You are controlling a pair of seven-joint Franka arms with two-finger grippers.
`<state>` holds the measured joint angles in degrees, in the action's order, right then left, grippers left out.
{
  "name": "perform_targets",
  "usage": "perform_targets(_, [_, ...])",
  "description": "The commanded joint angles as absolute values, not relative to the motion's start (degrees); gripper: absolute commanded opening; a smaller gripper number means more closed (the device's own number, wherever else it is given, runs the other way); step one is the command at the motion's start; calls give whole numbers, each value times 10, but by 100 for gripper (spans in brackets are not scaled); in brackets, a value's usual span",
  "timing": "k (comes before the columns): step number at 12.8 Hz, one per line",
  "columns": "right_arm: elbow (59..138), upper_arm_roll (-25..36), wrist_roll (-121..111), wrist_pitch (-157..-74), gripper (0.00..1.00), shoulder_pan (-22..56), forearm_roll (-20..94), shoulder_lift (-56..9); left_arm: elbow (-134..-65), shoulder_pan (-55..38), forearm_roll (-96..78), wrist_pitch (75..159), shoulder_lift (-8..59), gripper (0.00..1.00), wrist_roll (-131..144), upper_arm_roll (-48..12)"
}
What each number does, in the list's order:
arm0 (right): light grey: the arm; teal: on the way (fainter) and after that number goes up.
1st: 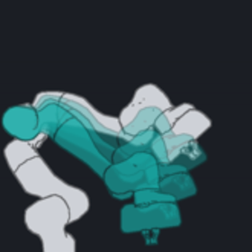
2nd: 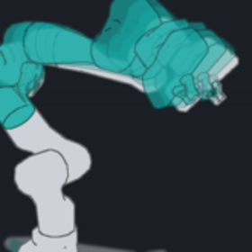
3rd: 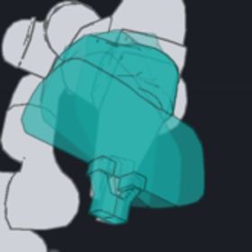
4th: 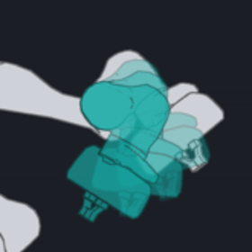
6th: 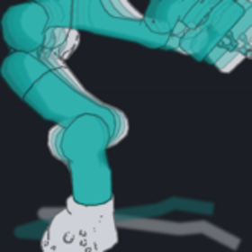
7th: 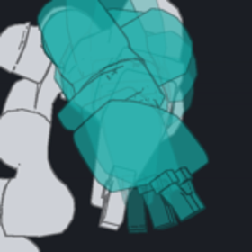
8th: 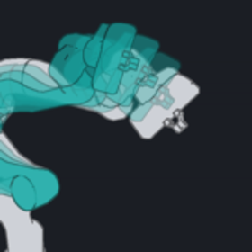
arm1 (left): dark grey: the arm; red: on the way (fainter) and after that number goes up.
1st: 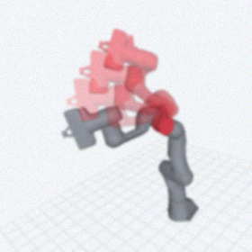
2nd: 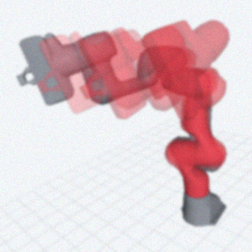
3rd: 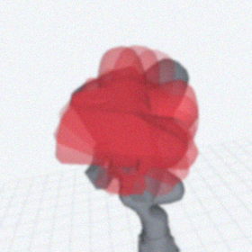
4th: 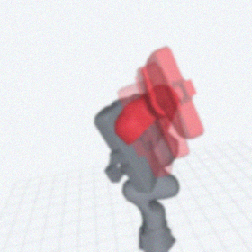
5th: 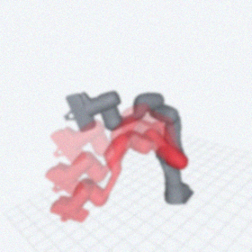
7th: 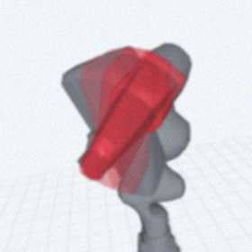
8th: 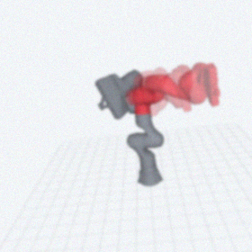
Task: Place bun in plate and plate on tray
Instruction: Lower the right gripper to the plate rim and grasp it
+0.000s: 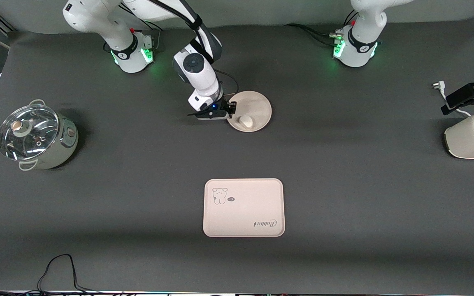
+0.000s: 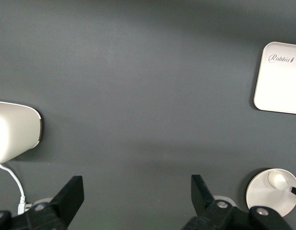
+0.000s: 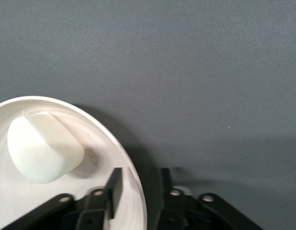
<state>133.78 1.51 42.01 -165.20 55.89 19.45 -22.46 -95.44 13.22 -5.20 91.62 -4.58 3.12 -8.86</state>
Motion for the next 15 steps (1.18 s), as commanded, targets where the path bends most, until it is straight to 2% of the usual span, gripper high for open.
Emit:
perform_targets(1, [1333, 13, 425, -1641, 28, 561, 209, -219, -947, 129, -59, 906, -47, 100, 21, -85])
perform_targets(4, [1332, 13, 424, -1629, 10, 561, 209, -214, -947, 130, -58, 905, -47, 100, 21, -84])
perform_targets(5, [1332, 13, 424, -1629, 6, 560, 209, -214, -947, 130, -58, 905, -48, 100, 21, -84])
perform_targets(9, [1332, 13, 415, -1612, 4, 555, 209, -188, -944, 129, -56, 907, -47, 100, 21, -84])
perform_targets(13, [1332, 16, 367, -1501, 4, 536, 209, -88, -944, 133, -53, 897, -48, 100, 17, -83])
perform_targets(15, [1332, 16, 354, -1470, 4, 525, 209, -40, -944, 134, -47, 898, -48, 100, -13, -83])
